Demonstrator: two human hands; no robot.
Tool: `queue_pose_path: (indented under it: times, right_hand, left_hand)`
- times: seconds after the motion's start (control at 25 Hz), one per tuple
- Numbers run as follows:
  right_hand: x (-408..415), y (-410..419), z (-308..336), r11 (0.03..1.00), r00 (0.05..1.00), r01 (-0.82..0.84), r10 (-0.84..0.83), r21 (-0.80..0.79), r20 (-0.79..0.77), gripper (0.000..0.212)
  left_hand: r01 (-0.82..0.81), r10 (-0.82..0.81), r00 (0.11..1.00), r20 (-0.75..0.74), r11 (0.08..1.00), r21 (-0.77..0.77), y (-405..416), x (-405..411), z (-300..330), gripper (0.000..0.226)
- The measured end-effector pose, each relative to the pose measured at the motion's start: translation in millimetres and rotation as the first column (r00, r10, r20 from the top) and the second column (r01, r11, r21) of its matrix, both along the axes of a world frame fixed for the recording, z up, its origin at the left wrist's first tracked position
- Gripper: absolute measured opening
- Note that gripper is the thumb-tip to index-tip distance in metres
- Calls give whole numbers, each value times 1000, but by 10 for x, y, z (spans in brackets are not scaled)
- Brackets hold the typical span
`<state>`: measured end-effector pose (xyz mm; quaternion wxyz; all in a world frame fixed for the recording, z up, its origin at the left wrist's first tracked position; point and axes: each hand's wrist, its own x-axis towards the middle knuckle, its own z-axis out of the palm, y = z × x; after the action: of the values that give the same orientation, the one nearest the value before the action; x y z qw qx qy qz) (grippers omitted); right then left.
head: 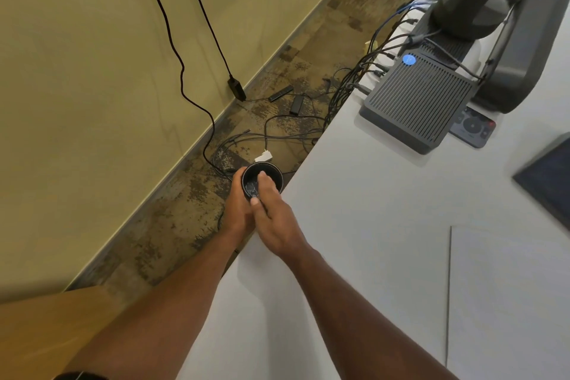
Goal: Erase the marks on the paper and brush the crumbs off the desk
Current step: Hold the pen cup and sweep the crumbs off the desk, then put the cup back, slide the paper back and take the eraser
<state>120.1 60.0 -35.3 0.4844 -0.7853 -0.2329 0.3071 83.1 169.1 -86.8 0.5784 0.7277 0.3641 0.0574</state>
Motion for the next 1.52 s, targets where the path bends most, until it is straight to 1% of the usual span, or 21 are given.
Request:
queue_pose_path:
  times: [0.04, 0.08, 0.16, 0.28, 0.36, 0.48, 0.64, 0.8, 0.88, 0.92, 0.96, 1.0, 1.04, 1.08, 1.12, 1.16, 1.2, 1.28, 1.36, 1.4, 1.52]
  right_hand:
    - [17, -69, 65, 998, 996, 55, -52, 43, -68, 54]
    - [13, -175, 117, 992, 988, 119, -115, 40, -101, 53]
    - [-33, -472, 194, 975, 967, 222, -223, -25, -121, 52]
    - [-156, -988, 284, 945, 936, 316, -325, -84, -136, 53]
    - [-261, -1275, 314, 926, 914, 369, -378, -84, -149, 52]
    - [-385, -1588, 357, 911, 899, 404, -412, -84, -146, 52]
    - [-470, -1805, 409, 896, 885, 434, -444, -94, -142, 53]
    - [-512, -1976, 435, 884, 876, 459, -467, -89, -121, 54]
    - [-516, -2093, 420, 880, 878, 468, -474, -84, -71, 55]
    - [-515, -2164, 390, 873, 876, 477, -482, -100, -27, 56]
    - [-512, -2234, 332, 856, 870, 492, -486, -158, 77, 56]
    - [-521, -2320, 243, 811, 857, 512, -457, -284, 239, 58]
    - [-540, -2411, 143, 720, 833, 542, -395, -432, 387, 62]
    - [-562, -2479, 79, 603, 811, 577, -345, -550, 473, 68]
    - [-592, -2541, 41, 508, 803, 594, -331, -623, 496, 72]
    - [-637, -2593, 14, 460, 802, 597, -339, -657, 492, 75]
    - [-677, -2627, 10, 446, 818, 575, -345, -686, 461, 76]
    - [-760, -2646, -24, 452, 861, 503, -342, -737, 377, 77]
    - [-819, -2576, -23, 493, 879, 468, -343, -734, 330, 75]
    - [-843, -2524, -2, 517, 879, 468, -350, -716, 322, 74]
    - [-917, -2357, 81, 622, 899, 428, -364, -656, 241, 66]
  left_hand:
    - [7, -7, 1000, -1, 1000, 14, 4, -16, 54, 81]
    - [6, -7, 1000, 9, 999, 36, 1, -41, 110, 88]
    - [-27, 24, 999, 42, 998, 58, -12, -68, 234, 95]
    - [-104, 94, 985, 143, 993, 61, -96, -67, 474, 95]
    - [-105, 91, 972, 215, 993, 54, -208, -7, 627, 94]
    - [-27, 11, 963, 268, 998, 54, -477, 172, 774, 89]
    - [112, -109, 963, 248, 994, 1, -888, 505, 765, 90]
    - [142, -136, 969, 204, 990, -13, -1087, 712, 694, 94]
    - [152, -148, 971, 189, 988, -8, -1135, 756, 678, 94]
    - [150, -147, 972, 183, 989, -4, -1153, 766, 668, 94]
    - [143, -141, 973, 181, 990, 0, -1162, 773, 658, 95]
    - [140, -139, 975, 176, 990, 8, -1172, 776, 654, 95]
    - [143, -145, 974, 172, 989, 22, -1185, 781, 656, 95]
    - [151, -155, 974, 167, 988, 38, -1197, 782, 669, 96]
    - [155, -161, 974, 159, 987, 51, -1215, 766, 676, 98]
    - [140, -147, 979, 139, 988, 57, -1244, 722, 686, 101]
    - [91, -98, 989, 113, 994, 61, -1287, 652, 685, 102]
    - [-42, 34, 996, 81, 994, 102, -1454, 416, 595, 95]
    - [-75, 63, 996, 69, 981, 178, -1735, 78, 472, 79]
    - [-36, 20, 997, 72, 973, 229, -1881, -95, 416, 70]
    - [164, -204, 977, 68, 912, 375, -2196, -484, 277, 50]
